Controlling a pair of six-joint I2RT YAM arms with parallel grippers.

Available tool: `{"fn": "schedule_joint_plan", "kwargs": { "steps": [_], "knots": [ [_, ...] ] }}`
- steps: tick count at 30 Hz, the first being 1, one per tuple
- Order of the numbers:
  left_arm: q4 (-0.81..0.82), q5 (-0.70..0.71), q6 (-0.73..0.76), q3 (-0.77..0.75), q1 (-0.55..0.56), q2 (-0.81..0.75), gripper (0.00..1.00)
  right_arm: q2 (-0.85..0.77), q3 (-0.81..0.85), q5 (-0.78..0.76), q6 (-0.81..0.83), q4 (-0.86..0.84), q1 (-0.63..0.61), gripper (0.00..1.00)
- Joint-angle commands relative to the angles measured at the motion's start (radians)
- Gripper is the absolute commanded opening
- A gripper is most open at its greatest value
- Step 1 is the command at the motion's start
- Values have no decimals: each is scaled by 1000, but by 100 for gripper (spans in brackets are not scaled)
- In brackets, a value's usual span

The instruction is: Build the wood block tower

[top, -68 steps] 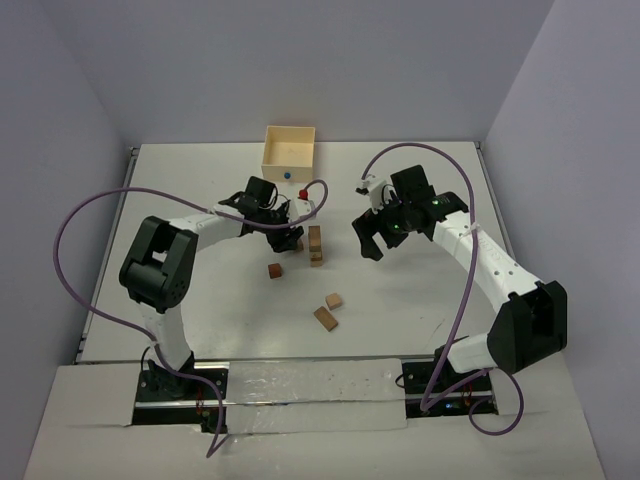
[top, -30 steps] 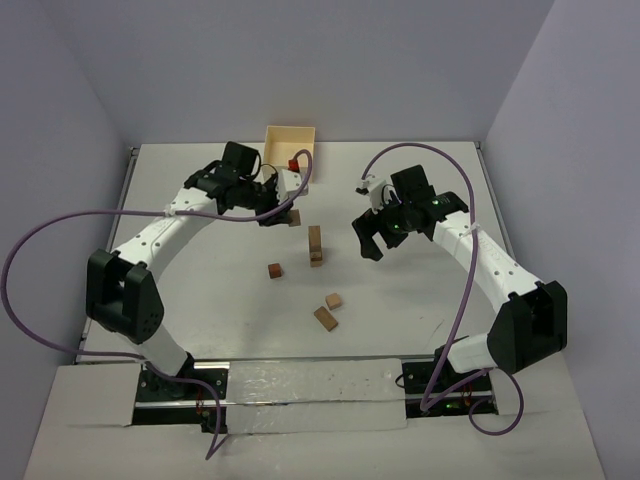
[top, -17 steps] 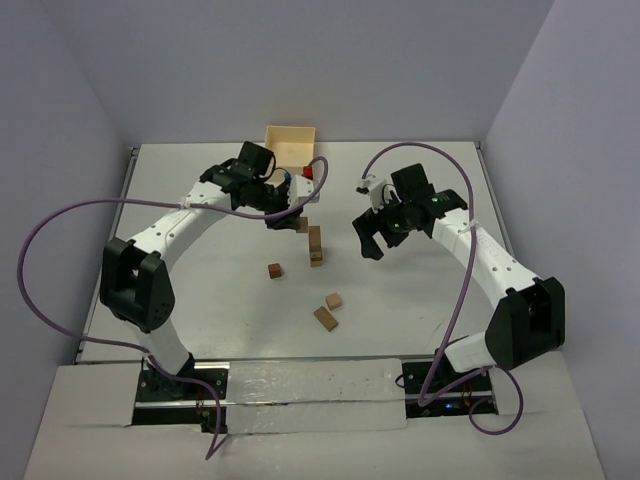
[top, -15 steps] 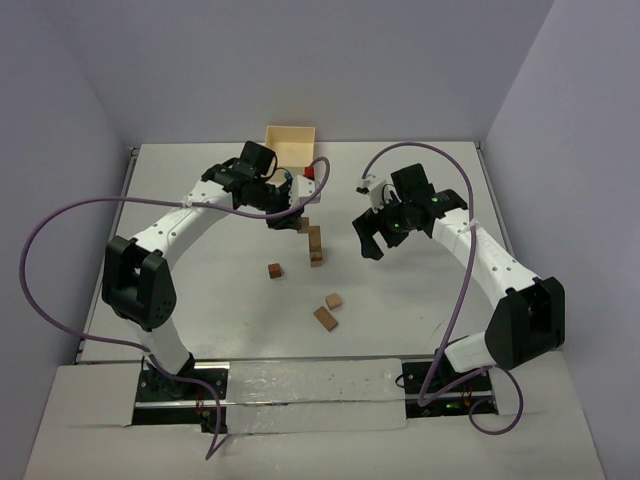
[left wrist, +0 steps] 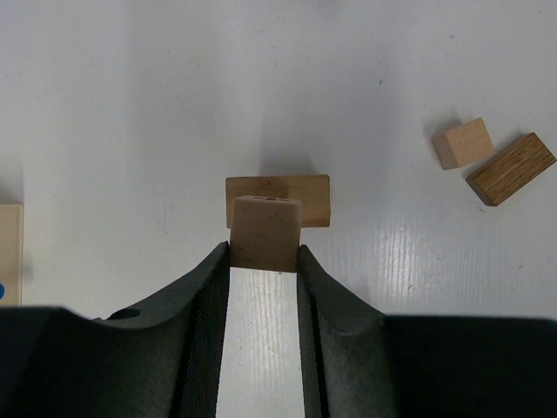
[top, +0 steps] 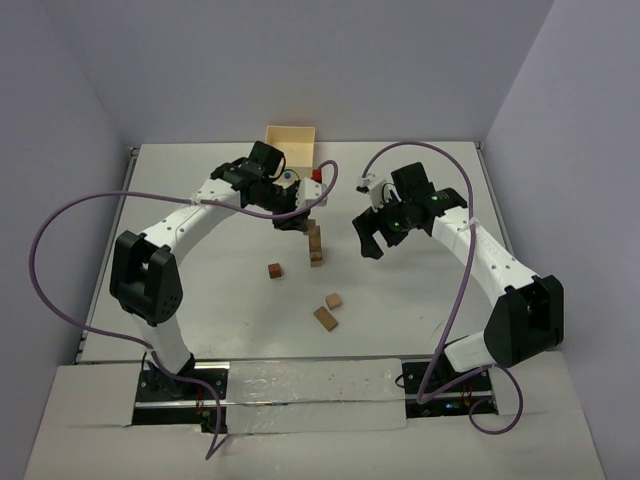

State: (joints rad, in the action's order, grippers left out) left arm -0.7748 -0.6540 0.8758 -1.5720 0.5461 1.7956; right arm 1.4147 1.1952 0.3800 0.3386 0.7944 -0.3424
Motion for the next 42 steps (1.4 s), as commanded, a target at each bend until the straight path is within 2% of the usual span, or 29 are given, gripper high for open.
{"fn": "schedule_joint_plan", "kwargs": {
  "steps": [1, 42],
  "knots": [
    [6, -33, 16, -54, 11, 15, 31, 7, 46, 11, 12, 11, 6, 100],
    [11, 10, -5, -104, 27, 100, 40, 17, 47, 25, 8, 11, 8, 100]
  ]
}}
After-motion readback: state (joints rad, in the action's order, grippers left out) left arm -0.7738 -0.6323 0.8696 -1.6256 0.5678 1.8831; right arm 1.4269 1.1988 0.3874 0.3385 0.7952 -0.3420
